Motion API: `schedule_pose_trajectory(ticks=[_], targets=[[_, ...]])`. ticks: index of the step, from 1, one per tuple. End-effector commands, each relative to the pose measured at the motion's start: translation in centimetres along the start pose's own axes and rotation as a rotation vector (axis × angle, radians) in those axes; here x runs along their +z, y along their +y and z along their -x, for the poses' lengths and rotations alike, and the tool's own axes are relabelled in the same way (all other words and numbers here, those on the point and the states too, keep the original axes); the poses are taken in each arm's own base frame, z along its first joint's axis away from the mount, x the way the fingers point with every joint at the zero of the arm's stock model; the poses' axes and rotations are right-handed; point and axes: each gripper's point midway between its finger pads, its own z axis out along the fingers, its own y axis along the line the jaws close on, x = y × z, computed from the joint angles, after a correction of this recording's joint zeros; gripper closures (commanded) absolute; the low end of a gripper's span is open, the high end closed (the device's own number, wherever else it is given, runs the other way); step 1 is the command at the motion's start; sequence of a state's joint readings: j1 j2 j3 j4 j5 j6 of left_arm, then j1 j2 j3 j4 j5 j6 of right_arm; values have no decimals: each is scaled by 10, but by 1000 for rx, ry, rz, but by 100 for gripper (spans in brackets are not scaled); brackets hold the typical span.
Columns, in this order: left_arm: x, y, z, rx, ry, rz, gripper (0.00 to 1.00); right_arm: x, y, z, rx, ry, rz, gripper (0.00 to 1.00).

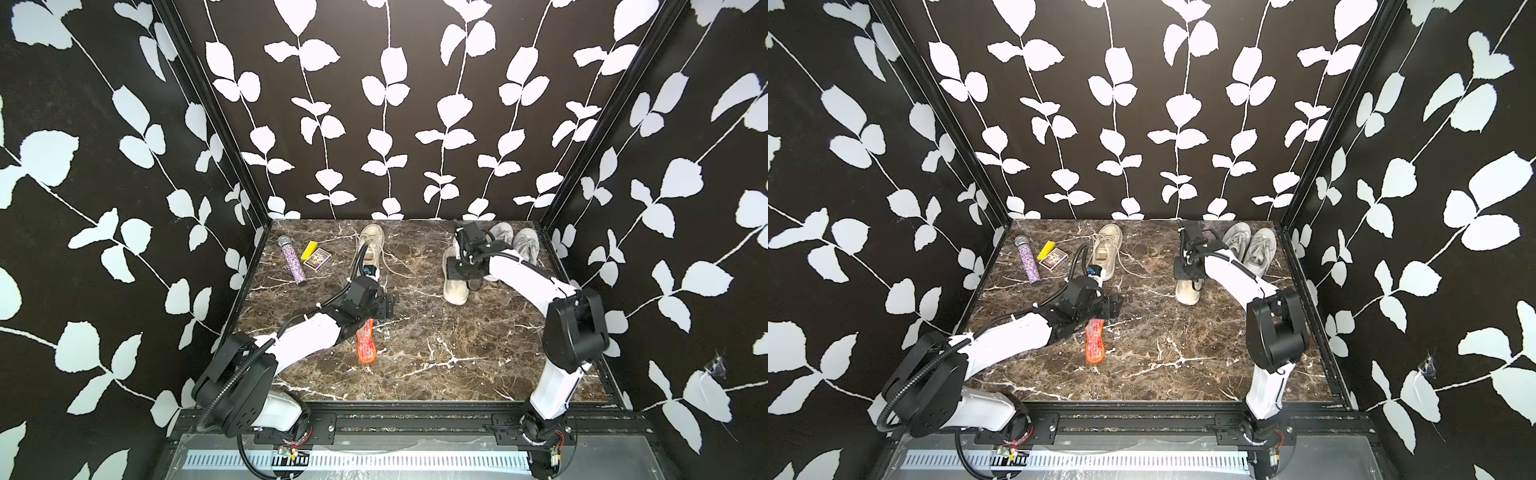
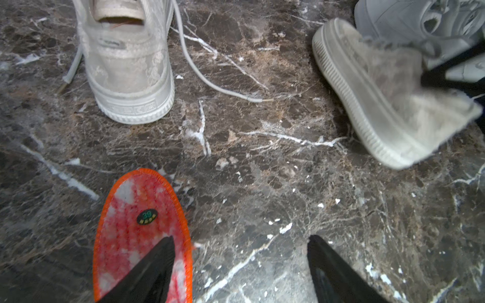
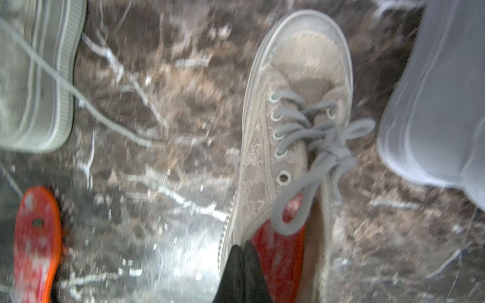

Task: Remove the insole from the shoe
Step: Move the shoe to the center of the board.

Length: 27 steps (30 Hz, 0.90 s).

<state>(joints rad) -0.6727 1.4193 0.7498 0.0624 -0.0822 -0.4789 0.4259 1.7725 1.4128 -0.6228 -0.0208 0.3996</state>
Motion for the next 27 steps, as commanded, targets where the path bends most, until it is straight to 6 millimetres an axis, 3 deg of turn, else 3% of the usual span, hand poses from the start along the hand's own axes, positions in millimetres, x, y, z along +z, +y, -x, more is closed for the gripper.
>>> schedule_pose_trajectory(ticks=[1,8,13,19,24,27], targets=[[1,-7,3,-21,20,-15,19,-11,19,-10,-22,-38,43,100],[5,-8,-1,-41,46,-13,19,-9,50,-81,-105,39,63,100],[7,-9,-3,-49,54,-21,20,-26,79,-104,-152,22,124,100],[9,-11,-6,-52,67,-35,21,-30,105,-120,-177,23,171,100],[12,-18,-9,-48,88,-71,21,-33,114,-119,-161,18,210,100],[12,-22,-9,-42,91,-90,21,-44,114,-113,-169,-9,219,87]])
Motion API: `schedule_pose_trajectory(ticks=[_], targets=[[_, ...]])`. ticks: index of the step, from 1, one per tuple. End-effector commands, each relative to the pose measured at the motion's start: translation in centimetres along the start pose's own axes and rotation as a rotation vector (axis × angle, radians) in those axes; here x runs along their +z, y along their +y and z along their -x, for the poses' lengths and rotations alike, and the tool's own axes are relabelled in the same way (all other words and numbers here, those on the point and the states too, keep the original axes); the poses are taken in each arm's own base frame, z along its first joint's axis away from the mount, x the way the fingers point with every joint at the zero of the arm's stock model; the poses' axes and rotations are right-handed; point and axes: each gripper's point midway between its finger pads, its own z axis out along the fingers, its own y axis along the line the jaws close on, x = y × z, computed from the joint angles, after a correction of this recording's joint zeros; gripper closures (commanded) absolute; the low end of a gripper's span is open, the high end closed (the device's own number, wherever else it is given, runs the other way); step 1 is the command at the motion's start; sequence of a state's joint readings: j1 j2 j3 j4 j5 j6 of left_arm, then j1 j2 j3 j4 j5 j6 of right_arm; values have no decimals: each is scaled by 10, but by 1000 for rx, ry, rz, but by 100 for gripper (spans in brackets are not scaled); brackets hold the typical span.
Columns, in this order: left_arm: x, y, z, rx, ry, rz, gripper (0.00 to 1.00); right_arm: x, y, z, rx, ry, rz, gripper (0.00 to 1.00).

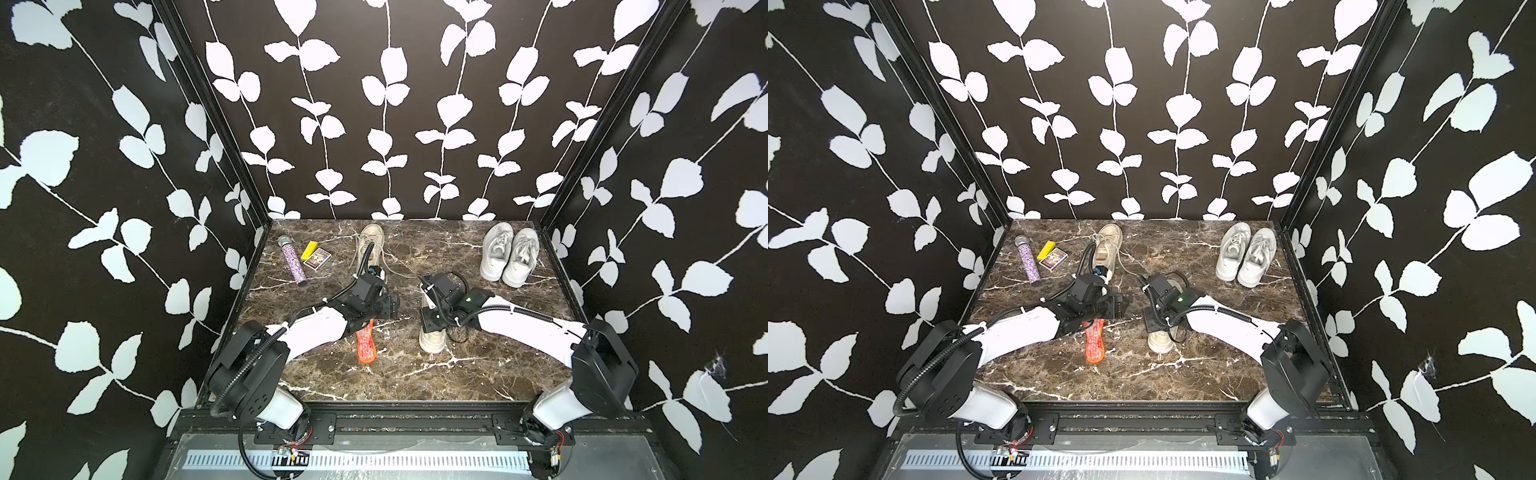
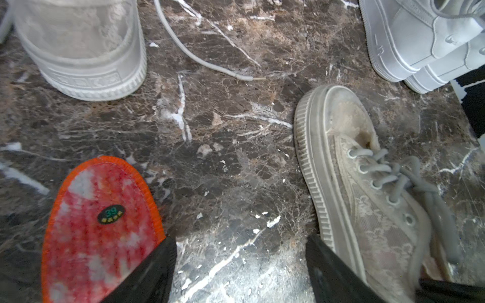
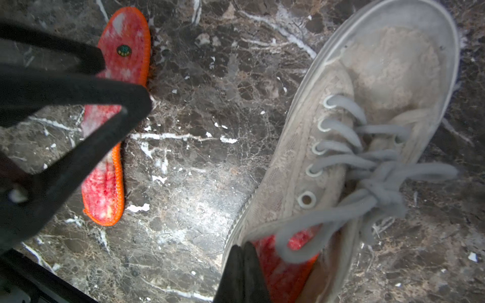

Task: Remove the insole from the shoe
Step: Move the shoe to the center of the board, then untie the shoelace on the shoe.

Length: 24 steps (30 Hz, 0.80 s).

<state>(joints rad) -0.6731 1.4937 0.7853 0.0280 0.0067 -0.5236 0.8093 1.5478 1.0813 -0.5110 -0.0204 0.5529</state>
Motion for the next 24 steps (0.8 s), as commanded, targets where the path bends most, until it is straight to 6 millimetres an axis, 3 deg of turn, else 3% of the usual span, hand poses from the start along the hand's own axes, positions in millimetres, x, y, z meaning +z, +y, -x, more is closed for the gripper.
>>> schedule_pose_trajectory(ticks=[1,3,6,12,17,24], targets=[[-3,-16,10,9,-15,-52,21,-22,9,17,0,-83,41,81],[-6,-20,12,49,-30,-50,22,-35,4,22,-23,-115,14,76],[-12,-42,8,156,-33,-58,22,-54,-14,28,-49,-176,-73,70],[-12,-87,1,260,-33,-181,22,-86,-47,35,-6,-298,-161,67],[1,-108,-9,293,12,-231,29,-86,-71,23,112,-324,-182,67],[14,-126,-21,310,63,-297,37,-74,-68,12,186,-340,-117,66]])
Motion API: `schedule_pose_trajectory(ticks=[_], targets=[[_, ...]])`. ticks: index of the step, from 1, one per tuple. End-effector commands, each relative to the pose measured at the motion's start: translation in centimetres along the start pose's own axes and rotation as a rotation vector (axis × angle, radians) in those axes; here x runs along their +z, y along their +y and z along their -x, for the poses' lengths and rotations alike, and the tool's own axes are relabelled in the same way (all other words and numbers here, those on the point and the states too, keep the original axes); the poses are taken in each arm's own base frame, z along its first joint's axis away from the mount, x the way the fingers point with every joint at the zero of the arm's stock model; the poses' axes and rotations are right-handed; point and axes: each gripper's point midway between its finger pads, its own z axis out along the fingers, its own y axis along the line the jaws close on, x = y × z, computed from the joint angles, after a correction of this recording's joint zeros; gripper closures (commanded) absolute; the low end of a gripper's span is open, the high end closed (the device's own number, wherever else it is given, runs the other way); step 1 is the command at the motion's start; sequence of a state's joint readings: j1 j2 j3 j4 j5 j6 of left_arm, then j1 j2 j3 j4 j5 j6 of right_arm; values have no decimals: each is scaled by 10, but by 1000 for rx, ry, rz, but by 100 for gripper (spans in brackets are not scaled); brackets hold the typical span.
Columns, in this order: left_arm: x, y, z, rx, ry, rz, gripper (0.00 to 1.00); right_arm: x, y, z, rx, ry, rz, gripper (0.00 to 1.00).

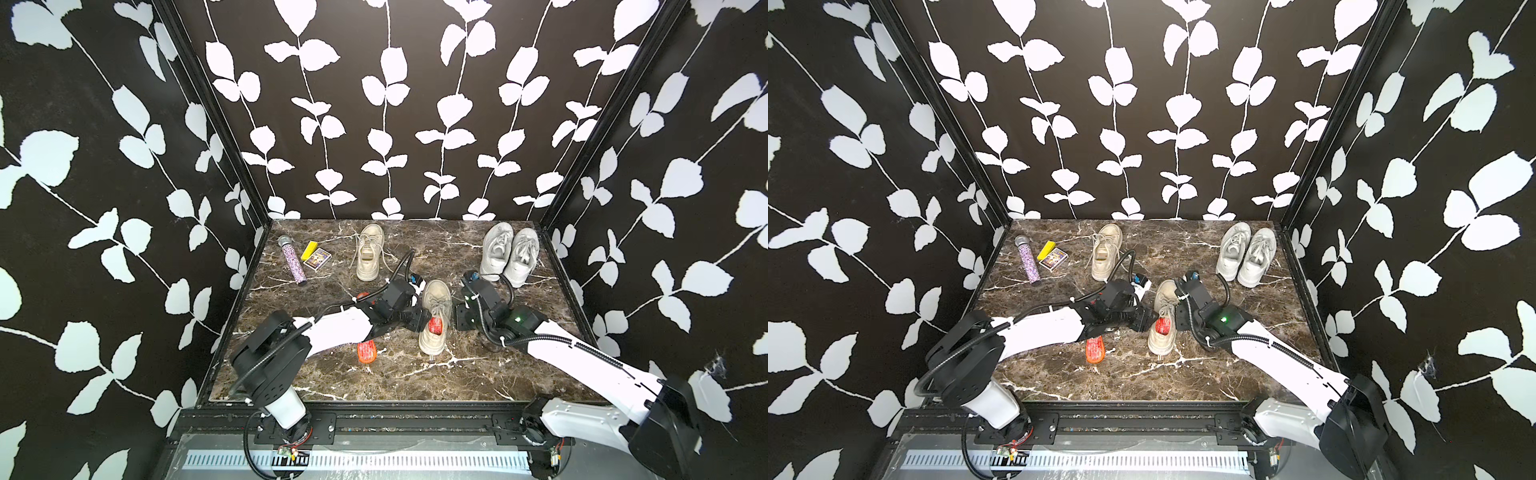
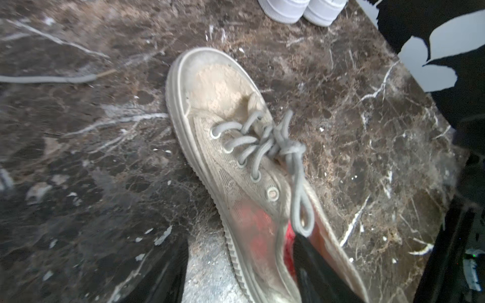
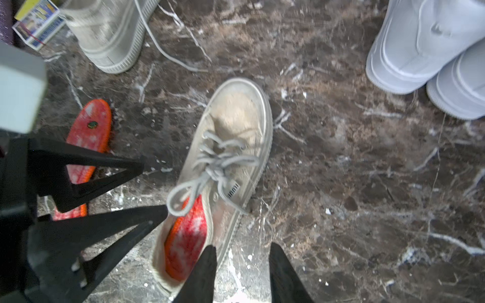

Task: Remove the insole from the shoe
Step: Untie the shoelace on the shoe.

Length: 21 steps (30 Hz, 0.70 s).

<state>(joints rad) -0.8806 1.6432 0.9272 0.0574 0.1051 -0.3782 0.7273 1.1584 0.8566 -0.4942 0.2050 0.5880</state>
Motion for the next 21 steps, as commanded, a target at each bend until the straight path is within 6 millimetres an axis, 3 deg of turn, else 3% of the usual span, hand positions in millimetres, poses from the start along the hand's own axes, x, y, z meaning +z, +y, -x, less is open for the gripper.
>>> schedule_pose_trajectory(ticks=[1,8,16,21], targets=[[-1,-17,16,31,-32,-47,37,2,8,10,71,-45,37,66],[-2,-11,12,26,-28,-18,45,16,13,-1,63,6,50,66],[-8,-2,-11,9,-3,-2,45,32,13,-11,61,46,26,66],[-9,-5,-11,23,6,-16,42,45,22,-12,52,75,46,61]])
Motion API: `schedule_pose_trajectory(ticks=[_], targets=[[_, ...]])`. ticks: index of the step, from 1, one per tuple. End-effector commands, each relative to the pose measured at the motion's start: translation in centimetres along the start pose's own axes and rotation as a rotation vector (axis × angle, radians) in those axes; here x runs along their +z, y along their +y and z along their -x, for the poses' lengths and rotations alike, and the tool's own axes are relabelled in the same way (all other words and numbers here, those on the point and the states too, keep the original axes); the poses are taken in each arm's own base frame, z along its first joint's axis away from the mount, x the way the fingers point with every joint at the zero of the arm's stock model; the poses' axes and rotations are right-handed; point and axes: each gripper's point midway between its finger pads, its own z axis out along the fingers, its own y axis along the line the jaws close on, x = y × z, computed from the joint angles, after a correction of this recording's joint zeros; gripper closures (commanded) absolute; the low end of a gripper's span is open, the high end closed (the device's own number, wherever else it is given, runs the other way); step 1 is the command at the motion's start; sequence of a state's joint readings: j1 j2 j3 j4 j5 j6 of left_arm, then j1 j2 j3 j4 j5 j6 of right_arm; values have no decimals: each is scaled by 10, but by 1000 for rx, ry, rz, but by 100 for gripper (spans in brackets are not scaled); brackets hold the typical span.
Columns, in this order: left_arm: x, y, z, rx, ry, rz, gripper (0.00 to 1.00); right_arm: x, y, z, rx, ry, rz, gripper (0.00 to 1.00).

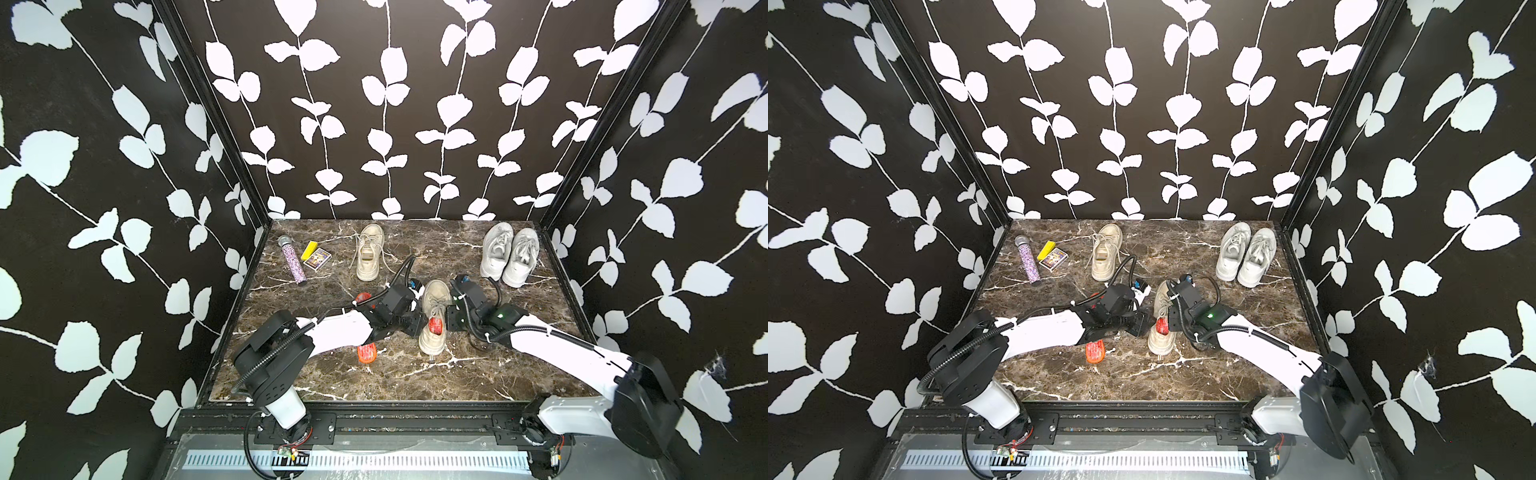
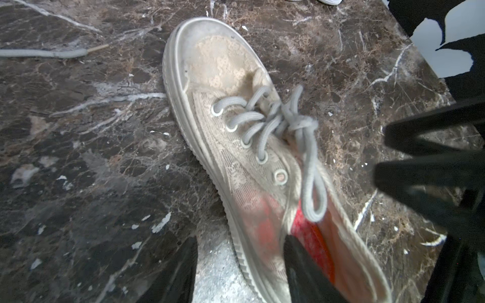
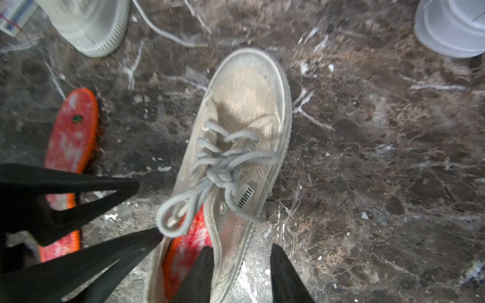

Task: Remove the insole from the shoe
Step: Untie the shoelace on the shoe.

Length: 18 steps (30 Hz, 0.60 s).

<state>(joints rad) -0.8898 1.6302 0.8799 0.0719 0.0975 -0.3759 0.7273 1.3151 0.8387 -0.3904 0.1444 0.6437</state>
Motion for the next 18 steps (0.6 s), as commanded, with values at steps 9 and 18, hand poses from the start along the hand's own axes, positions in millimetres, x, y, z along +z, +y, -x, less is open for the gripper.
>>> schedule_pose_trajectory(ticks=[9,18], targets=[[-2,-15,13,15,-19,-53,38,17,25,18,-19,9,48,52],[5,-15,14,29,2,-49,37,19,25,31,-20,-22,18,46]])
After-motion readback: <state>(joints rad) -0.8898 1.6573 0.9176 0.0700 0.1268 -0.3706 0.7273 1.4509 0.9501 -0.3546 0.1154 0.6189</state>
